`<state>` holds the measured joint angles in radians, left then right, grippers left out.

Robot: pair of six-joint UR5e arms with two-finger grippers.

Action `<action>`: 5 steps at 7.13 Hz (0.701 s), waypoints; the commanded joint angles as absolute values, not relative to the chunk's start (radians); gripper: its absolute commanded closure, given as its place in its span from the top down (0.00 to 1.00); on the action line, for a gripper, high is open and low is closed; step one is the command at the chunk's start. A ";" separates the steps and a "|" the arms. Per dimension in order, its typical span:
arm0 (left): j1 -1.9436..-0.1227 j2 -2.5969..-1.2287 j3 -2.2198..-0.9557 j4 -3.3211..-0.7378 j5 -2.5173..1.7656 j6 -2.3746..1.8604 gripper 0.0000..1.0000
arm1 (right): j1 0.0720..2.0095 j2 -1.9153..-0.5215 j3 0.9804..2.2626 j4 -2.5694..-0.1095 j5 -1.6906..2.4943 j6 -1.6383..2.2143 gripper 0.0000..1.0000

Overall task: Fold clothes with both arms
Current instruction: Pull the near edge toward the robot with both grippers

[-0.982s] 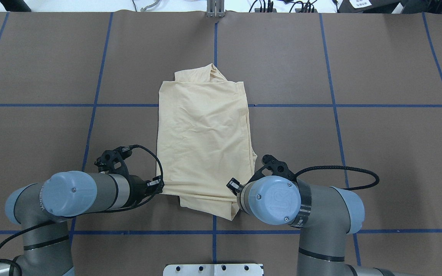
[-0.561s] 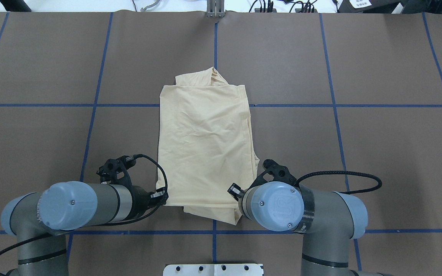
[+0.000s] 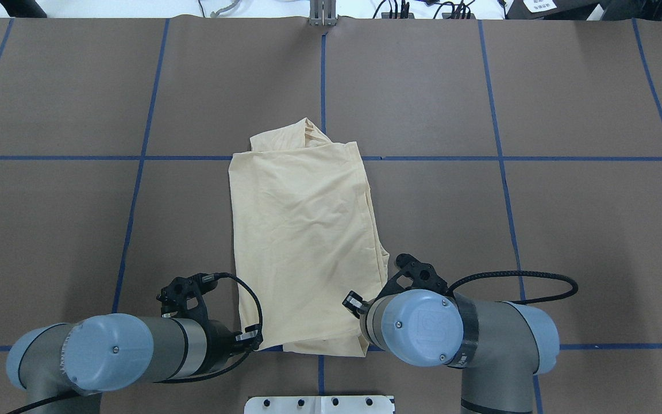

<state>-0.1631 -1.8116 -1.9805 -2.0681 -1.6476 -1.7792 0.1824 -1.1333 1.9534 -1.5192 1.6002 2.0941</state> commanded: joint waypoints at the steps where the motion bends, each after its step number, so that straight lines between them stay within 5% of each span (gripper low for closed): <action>1: -0.156 -1.810 -2.028 -2.018 -1.651 -1.779 0.00 | 0.176 -1.141 1.979 -1.522 1.605 2.091 0.00; 5: -0.259 -1.842 -2.075 -1.950 -1.658 -1.761 0.00 | 0.305 -1.123 1.976 -1.517 1.618 2.042 0.00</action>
